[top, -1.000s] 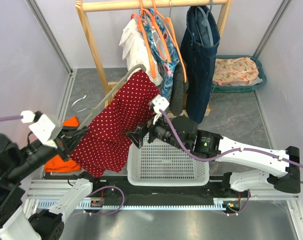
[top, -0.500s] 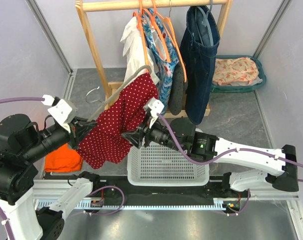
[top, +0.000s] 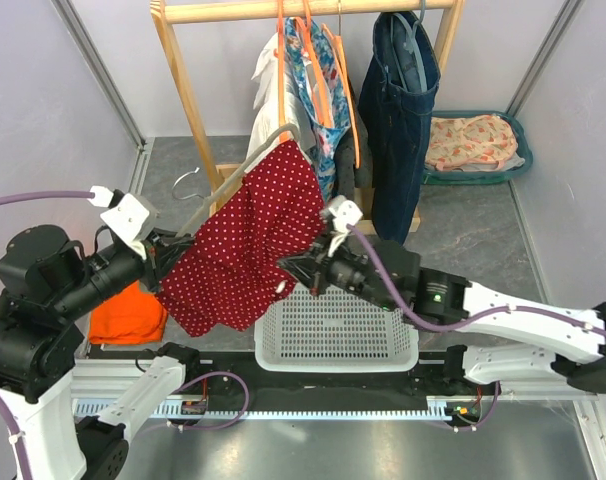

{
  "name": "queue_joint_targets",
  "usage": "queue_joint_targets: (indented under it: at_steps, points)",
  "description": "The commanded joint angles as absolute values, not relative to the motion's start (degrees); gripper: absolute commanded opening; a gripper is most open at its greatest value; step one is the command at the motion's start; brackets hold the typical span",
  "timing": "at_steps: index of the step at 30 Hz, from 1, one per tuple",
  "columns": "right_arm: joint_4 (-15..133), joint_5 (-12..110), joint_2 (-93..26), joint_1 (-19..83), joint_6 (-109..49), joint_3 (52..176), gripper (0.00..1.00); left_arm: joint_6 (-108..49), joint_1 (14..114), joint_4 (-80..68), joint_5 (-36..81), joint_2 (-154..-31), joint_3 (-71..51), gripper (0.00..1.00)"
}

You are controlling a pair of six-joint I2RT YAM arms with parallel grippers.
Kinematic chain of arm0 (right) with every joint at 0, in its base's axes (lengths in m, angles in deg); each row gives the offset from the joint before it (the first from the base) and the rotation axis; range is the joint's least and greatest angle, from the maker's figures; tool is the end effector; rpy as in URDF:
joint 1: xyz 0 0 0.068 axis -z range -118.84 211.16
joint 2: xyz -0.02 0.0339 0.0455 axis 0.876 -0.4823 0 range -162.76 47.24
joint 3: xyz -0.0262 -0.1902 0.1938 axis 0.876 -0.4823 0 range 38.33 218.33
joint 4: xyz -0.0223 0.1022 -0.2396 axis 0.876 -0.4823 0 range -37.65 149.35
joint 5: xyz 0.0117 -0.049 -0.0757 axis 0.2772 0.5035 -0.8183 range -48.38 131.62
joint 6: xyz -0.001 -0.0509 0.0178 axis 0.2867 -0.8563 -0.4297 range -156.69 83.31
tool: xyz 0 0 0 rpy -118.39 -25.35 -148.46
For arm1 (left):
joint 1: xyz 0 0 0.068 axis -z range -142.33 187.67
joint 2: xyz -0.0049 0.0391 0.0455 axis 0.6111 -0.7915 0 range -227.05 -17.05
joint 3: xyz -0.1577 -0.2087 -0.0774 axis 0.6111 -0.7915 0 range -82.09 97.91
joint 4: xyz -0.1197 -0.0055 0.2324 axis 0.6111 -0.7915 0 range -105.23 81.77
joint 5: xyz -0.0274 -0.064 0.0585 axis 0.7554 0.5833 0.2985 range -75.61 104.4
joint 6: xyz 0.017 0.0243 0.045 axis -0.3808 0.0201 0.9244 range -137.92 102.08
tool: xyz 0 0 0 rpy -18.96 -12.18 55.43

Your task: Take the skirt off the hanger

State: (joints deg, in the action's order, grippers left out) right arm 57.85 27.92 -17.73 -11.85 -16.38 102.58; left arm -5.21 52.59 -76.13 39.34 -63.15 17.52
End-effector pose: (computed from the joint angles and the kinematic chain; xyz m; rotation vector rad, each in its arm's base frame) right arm 0.0848 0.2487 0.4055 -0.5802 1.6148 1.0522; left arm 0.0323 -0.0242 0.5100 0.7267 1.6668 -0.4231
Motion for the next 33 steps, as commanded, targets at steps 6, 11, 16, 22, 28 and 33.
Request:
queue_joint_targets:
  at_steps: [6, 11, 16, 22, 28, 33]
  points:
    - [44.94, 28.95, 1.78, -11.96, -8.13, 103.80, 0.00, -5.88, 52.61, -66.51, 33.47, -64.15, 14.41, 0.06]
    - [45.81, 33.35, 11.53, -11.96, -6.81, 110.22, 0.00, -6.32, 52.61, -65.71, 33.64, -65.03, 14.15, 0.06]
    - [49.76, 33.70, 15.24, -11.96, -6.28, 113.30, 0.03, -6.67, 52.61, -65.36, 33.38, -65.56, 14.24, 0.06]
    - [43.37, 33.18, 10.42, -11.96, -7.07, 117.77, 0.00, -6.24, 52.61, -65.45, 32.16, -65.47, 14.33, 0.06]
    - [48.10, 31.36, 16.46, -11.88, -10.49, 123.23, 0.00, -5.00, 52.61, -65.10, 30.74, -64.60, 12.40, 0.05]
    - [40.64, 23.07, 12.62, -11.88, -13.40, 116.57, 0.53, -6.41, 52.61, -64.84, 32.59, -65.29, 13.44, 0.05]
